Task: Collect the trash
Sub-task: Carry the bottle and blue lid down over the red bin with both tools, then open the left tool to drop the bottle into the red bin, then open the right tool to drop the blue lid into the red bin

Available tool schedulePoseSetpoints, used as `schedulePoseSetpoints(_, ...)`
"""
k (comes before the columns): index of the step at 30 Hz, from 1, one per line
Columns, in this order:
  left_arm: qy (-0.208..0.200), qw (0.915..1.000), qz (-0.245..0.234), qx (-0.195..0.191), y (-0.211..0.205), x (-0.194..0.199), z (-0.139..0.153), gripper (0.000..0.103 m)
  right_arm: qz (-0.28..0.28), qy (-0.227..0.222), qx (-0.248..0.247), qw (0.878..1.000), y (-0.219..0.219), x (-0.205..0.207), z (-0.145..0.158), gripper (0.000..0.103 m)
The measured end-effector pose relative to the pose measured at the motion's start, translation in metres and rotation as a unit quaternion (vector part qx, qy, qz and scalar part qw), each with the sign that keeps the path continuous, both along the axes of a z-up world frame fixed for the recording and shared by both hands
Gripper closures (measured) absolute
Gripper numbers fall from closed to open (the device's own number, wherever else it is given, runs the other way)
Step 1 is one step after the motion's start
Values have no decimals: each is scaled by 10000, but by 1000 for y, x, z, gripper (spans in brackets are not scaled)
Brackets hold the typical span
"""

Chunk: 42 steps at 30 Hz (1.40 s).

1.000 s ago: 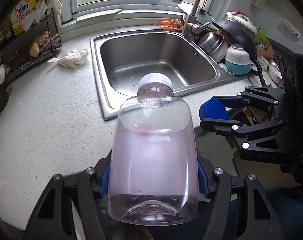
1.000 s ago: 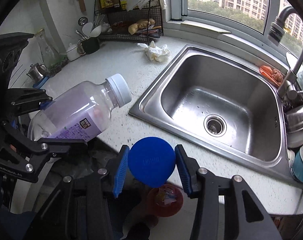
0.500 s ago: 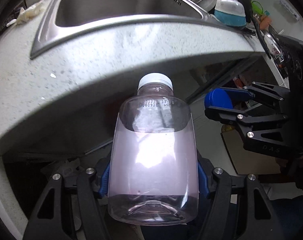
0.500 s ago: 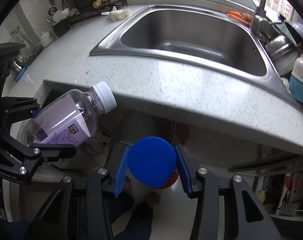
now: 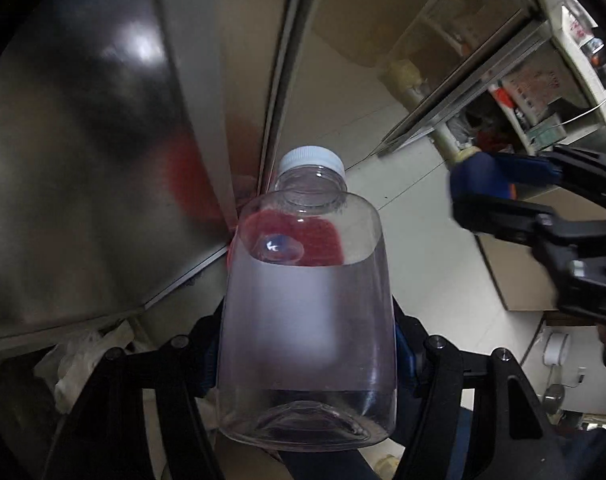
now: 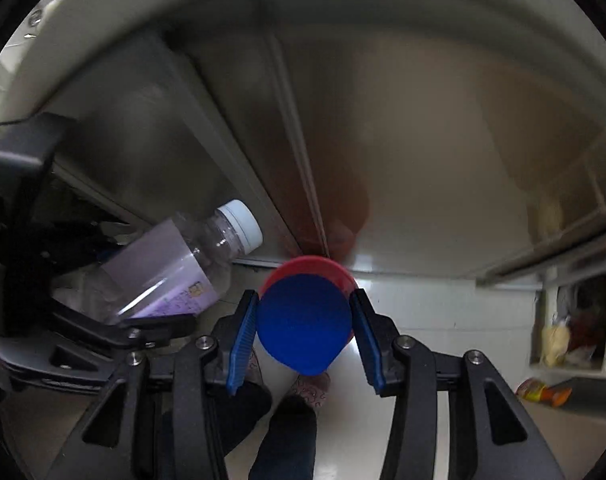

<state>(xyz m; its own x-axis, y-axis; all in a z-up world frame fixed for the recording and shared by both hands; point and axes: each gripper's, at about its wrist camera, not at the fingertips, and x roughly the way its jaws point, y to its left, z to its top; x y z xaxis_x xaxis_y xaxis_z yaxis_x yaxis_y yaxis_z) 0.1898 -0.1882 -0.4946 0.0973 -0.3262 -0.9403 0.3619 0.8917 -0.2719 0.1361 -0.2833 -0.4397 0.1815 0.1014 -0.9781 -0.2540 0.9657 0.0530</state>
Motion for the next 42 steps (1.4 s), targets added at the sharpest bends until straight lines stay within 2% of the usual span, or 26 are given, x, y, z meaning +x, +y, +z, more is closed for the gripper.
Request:
schedulePoseSetpoints(7, 15, 9995, -278, 114, -21, 11, -60, 38, -265, 38, -93, 9996, -12, -6, -41, 59)
schedulePoseSetpoints(11, -53, 9988, -390, 286, -29, 18, -71, 36, -397, 100, -58, 9991, -22, -8, -53, 59)
schedulePoseSetpoints(13, -72, 9988, -385, 297, -29, 19, -73, 17, -397, 101, -80, 9991, -24, -4, -53, 59)
schedulePoseSetpoints(15, -75, 9990, -403, 198, -22, 17, -69, 15, -397, 96, -97, 9991, -29, -7, -54, 59)
schedulePoseSetpoints(16, -78, 9989, -415, 191, -23, 17, -68, 10, -414, 102, -98, 9990, -29, -9, -48, 59)
schedulePoseSetpoints(17, -76, 9989, -428, 201, -21, 17, -67, 0, -440, 110, -92, 9989, -29, -11, -49, 59)
schedulePoseSetpoints(22, -100, 9987, -492, 123, -23, 15, -59, 0, -479, 171, -87, 9987, -33, -17, -50, 59)
schedulePoseSetpoints(27, -107, 9993, -343, 136, -18, 12, -52, 0, -420, 226, -56, 9988, -33, -19, -52, 59)
schedulePoseSetpoints(33, -159, 9996, 161, 163, 1, 6, -46, 0, -81, 253, -3, 9996, -18, -17, -57, 59)
schedulePoseSetpoints(38, -137, 9981, 555, 239, 21, 0, -52, 0, 231, 340, 17, 9992, -11, -12, -80, 59)
schedulePoseSetpoints(42, -95, 9963, 804, 286, 35, -5, -53, 0, 481, 400, -76, 9980, 2, -11, -87, 59)
